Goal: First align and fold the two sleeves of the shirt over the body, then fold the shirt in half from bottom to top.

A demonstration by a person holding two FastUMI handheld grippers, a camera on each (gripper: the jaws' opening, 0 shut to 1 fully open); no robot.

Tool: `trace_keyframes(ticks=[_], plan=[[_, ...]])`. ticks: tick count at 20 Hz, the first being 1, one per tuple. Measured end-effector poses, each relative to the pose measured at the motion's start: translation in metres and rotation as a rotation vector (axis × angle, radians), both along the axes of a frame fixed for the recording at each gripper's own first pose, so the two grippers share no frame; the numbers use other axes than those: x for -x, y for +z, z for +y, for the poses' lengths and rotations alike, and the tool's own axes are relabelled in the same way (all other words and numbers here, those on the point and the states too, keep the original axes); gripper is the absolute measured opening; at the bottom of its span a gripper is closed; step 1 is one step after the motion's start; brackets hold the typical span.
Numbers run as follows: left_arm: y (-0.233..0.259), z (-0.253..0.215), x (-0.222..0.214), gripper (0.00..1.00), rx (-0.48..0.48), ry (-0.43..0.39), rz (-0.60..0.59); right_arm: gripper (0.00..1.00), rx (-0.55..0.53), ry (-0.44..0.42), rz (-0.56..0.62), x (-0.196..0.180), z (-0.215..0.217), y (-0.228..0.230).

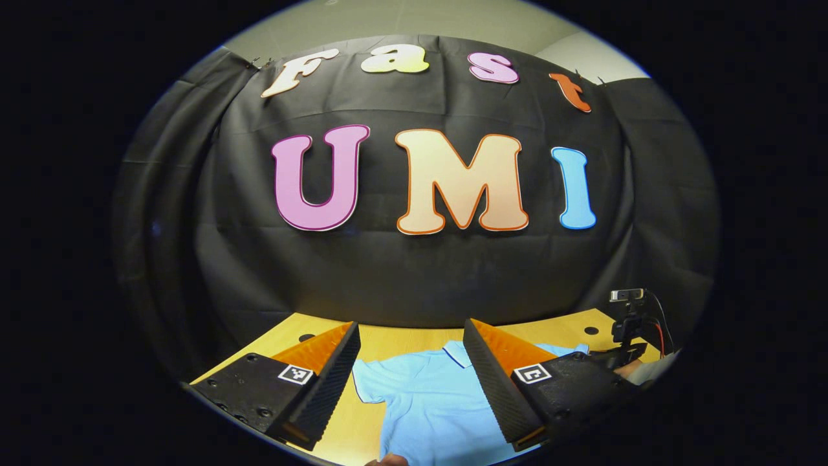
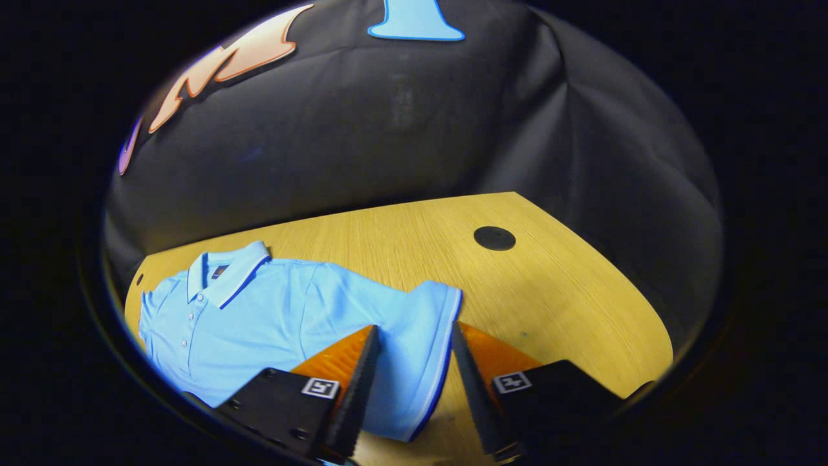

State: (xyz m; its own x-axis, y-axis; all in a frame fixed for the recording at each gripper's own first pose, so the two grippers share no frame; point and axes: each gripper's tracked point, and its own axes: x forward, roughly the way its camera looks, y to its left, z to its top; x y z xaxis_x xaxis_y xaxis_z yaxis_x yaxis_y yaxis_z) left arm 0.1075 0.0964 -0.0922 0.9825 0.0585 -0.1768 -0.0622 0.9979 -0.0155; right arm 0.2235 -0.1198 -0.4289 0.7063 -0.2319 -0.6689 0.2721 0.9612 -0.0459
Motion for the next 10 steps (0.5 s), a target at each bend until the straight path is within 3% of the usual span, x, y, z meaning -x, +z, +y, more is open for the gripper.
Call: trace_keyframes(ticks=[1, 2, 3, 5, 6, 10], plan=[[-0.002, 0.000, 0.000, 0.96, 0.006, 0.001, 0.005, 0.51, -0.013, 0.005, -0.004, -0.002, 0.002, 0.001], [-0.003, -0.001, 0.000, 0.96, 0.011, 0.001, 0.010, 0.48, -0.028, 0.003, 0.000, 0.000, 0.004, 0.001], [-0.005, 0.000, 0.001, 0.96, 0.014, 0.003, 0.015, 0.23, -0.038, -0.003, -0.003, -0.001, 0.006, 0.003], [-0.005, 0.002, 0.002, 0.96, 0.017, 0.008, 0.016, 0.06, -0.054, -0.024, 0.002, -0.001, 0.008, 0.006], [-0.004, 0.004, 0.002, 0.96, 0.014, 0.013, 0.015, 0.00, -0.072, -0.026, 0.002, -0.001, 0.011, 0.008], [0.000, 0.009, 0.005, 0.96, 0.014, 0.026, 0.002, 0.02, -0.124, 0.011, -0.081, -0.014, 0.043, 0.044]])
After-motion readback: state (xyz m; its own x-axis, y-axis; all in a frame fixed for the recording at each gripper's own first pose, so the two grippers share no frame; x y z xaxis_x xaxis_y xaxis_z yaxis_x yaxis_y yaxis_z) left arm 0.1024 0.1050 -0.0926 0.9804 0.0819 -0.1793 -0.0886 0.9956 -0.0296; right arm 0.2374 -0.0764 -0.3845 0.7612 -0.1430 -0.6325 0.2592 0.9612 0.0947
